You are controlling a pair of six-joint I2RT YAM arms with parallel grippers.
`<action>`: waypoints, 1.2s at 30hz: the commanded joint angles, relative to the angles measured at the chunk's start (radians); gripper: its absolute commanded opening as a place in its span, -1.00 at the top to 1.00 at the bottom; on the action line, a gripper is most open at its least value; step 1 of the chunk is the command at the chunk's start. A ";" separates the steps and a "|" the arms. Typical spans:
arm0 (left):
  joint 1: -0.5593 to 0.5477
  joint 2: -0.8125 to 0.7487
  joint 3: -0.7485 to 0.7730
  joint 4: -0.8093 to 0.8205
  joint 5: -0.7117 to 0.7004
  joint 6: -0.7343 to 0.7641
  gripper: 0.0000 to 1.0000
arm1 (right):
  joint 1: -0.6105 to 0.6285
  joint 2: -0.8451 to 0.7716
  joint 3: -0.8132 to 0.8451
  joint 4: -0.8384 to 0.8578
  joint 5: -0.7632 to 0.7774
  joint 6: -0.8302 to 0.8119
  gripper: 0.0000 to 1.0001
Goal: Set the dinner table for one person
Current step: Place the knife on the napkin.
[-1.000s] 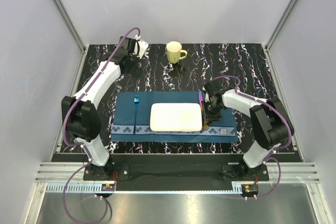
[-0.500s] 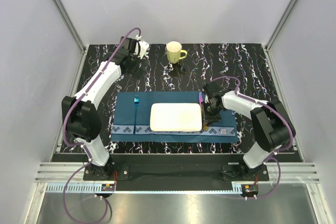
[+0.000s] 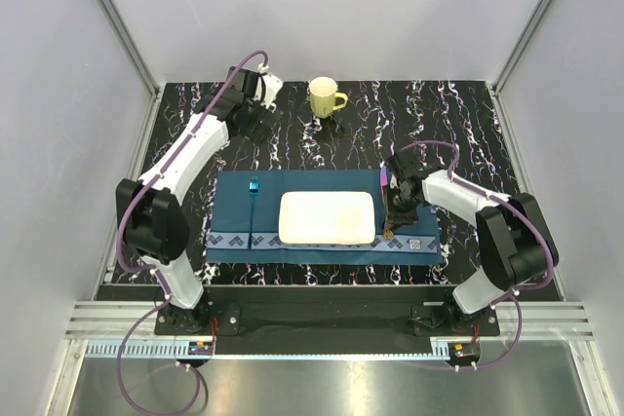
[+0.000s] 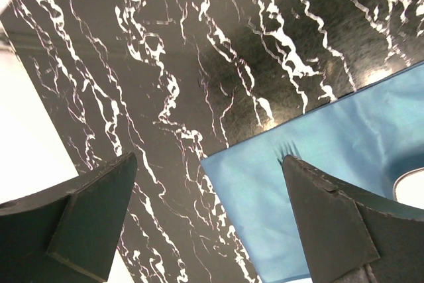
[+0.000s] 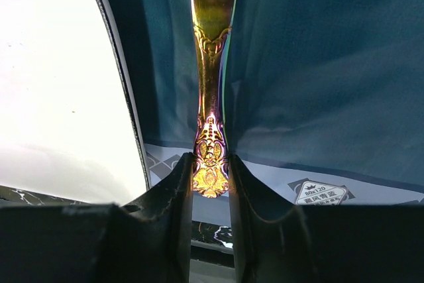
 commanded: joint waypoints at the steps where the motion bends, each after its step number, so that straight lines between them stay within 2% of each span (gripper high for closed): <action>1: -0.011 0.003 0.062 0.028 -0.024 0.017 -0.97 | 0.000 0.006 0.006 0.022 -0.029 0.007 1.00; 16: -0.012 0.017 0.080 0.028 -0.032 0.037 -0.97 | 0.001 -0.005 -0.002 0.013 -0.074 0.001 1.00; 21: -0.012 0.028 0.091 0.028 -0.035 0.042 -0.97 | 0.000 -0.009 -0.002 0.018 -0.080 0.001 0.92; 22: -0.012 0.028 0.093 0.028 -0.033 0.045 -0.97 | 0.000 -0.011 -0.003 0.018 -0.081 0.000 0.75; 27: -0.012 0.025 0.093 0.028 -0.036 0.048 -0.97 | 0.000 -0.017 -0.005 0.019 -0.071 0.003 0.83; 36: -0.012 0.019 0.093 0.028 -0.043 0.055 -0.97 | 0.000 -0.002 -0.002 0.022 -0.019 0.015 0.82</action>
